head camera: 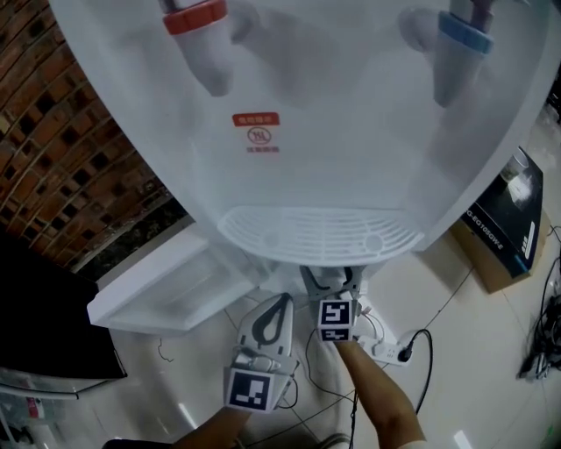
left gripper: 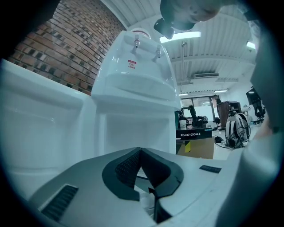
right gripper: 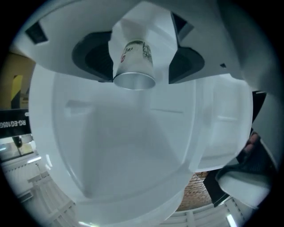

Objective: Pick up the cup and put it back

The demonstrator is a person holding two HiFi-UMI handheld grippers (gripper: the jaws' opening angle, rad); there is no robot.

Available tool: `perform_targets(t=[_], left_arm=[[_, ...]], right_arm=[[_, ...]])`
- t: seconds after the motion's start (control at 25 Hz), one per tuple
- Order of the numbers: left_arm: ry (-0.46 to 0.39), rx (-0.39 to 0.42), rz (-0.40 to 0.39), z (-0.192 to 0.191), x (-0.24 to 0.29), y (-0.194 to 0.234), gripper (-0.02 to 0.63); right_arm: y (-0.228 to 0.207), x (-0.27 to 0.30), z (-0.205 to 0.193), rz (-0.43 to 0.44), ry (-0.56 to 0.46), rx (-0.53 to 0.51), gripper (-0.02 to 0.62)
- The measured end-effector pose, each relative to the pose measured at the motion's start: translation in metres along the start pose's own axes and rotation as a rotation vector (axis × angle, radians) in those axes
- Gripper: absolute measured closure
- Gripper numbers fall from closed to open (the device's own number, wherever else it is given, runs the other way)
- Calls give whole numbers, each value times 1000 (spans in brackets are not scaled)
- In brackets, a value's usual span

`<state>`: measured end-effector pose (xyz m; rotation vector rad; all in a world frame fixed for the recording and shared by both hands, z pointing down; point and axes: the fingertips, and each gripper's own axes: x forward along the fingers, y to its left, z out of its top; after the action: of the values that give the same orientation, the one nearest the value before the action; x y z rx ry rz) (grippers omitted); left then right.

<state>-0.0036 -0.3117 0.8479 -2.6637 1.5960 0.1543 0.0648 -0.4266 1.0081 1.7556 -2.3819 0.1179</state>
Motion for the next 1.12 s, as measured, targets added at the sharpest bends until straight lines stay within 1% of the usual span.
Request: perform_targets(t=[0.16, 0.32, 0.36, 0.4, 0.52, 0.88, 1.12], left_arm=[[16, 17, -1, -3, -1, 6, 609], [21, 27, 7, -4, -2, 12, 609], [18, 29, 7, -3, -2, 12, 609], [15, 31, 6, -3, -1, 12, 609], [9, 31, 4, -2, -1, 10, 609], [6, 26, -8, 2, 1, 2, 609], [-31, 19, -26, 11, 1, -10, 609]], right_arm=[[-9, 22, -10, -28, 27, 2, 193], [-13, 35, -15, -29, 47, -11, 193], [-14, 36, -15, -29, 52, -10, 206], [-14, 36, -15, -26, 55, -8, 241], [-9, 31, -9, -4, 43, -13, 245], [8, -25, 35, 34, 7, 9, 244], [12, -80, 72, 45, -29, 24, 245]])
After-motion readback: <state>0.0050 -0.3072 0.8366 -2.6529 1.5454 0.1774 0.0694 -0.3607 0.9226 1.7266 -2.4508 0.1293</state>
